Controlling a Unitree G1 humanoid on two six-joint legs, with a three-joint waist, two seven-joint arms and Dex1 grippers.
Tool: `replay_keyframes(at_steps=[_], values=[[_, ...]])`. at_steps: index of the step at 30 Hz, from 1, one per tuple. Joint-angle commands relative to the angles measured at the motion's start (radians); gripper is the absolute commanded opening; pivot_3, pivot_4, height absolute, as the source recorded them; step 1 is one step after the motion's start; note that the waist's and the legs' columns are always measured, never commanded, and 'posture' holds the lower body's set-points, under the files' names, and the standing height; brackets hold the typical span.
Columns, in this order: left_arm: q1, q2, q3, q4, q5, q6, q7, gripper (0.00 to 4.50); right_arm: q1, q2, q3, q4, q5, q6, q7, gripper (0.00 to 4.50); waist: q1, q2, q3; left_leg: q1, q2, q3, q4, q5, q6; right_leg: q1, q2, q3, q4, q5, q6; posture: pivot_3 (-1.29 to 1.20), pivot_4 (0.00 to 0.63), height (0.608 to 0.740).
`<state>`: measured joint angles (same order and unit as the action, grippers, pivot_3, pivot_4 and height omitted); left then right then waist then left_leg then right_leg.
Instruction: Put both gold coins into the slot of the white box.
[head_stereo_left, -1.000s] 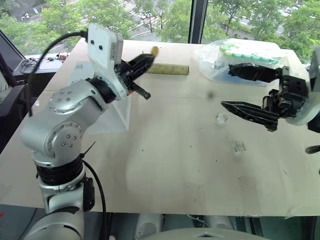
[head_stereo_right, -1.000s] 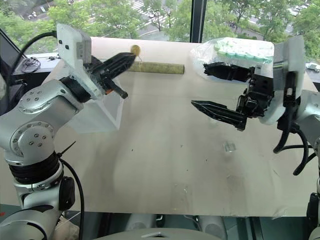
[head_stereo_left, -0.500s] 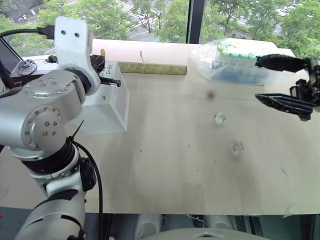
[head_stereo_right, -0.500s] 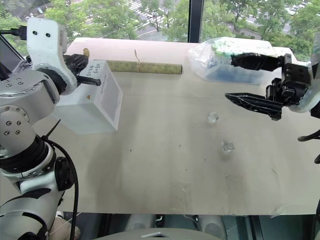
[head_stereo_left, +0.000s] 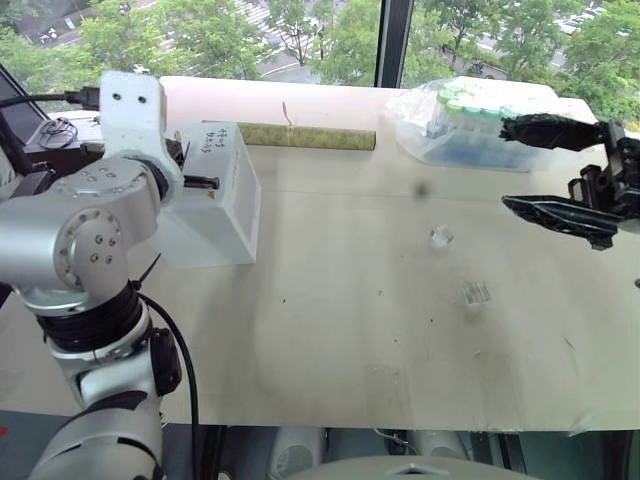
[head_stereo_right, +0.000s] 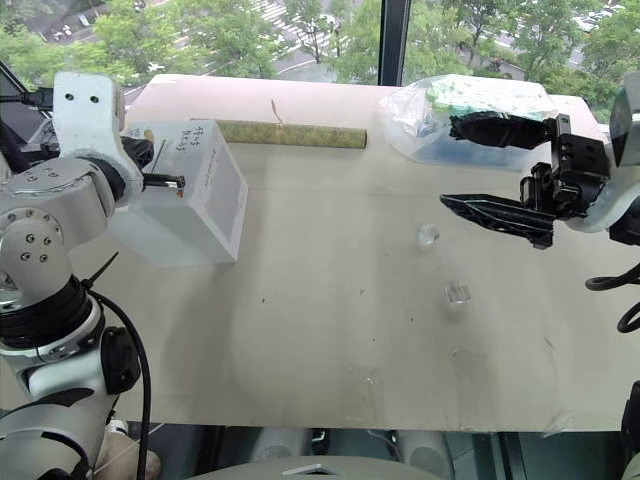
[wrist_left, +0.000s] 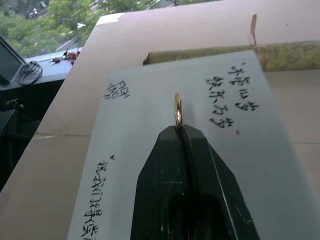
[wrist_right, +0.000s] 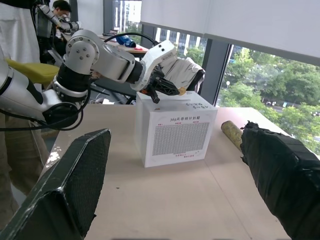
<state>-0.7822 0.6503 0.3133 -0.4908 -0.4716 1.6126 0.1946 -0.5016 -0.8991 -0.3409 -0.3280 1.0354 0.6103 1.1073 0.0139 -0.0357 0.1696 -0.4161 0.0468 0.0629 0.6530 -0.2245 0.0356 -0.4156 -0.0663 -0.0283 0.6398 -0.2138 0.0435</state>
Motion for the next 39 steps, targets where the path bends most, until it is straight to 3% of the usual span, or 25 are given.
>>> replay_keyframes(at_steps=[1,9,39], values=[[0.015,0.02,0.026,-0.004,-0.007,0.002,0.019,0.0,0.003,-0.011,-0.033,-0.017,0.004,-0.004,-0.002,4.48,0.0,0.0,0.0,0.0,0.0,0.0,0.0,0.0,0.0,0.0,0.0,0.0,0.0,0.0,0.0,0.0,0.15,0.74],[0.029,-0.017,0.059,-0.019,-0.141,0.002,0.046,0.0,0.004,-0.011,-0.027,-0.014,-0.003,-0.005,0.004,4.48,0.001,0.0,0.0,0.0,0.0,0.0,0.0,0.0,0.0,0.0,-0.001,0.0,0.001,0.0,0.0,0.0,0.15,0.74],[0.02,0.004,0.121,0.117,-0.557,0.002,0.502,0.0,0.008,-0.017,-0.024,-0.011,-0.019,0.001,0.007,4.48,-0.001,0.0,0.0,0.002,-0.001,0.001,0.001,0.0,0.0,0.0,-0.002,0.001,0.002,0.0,0.0,0.0,0.15,0.74]])
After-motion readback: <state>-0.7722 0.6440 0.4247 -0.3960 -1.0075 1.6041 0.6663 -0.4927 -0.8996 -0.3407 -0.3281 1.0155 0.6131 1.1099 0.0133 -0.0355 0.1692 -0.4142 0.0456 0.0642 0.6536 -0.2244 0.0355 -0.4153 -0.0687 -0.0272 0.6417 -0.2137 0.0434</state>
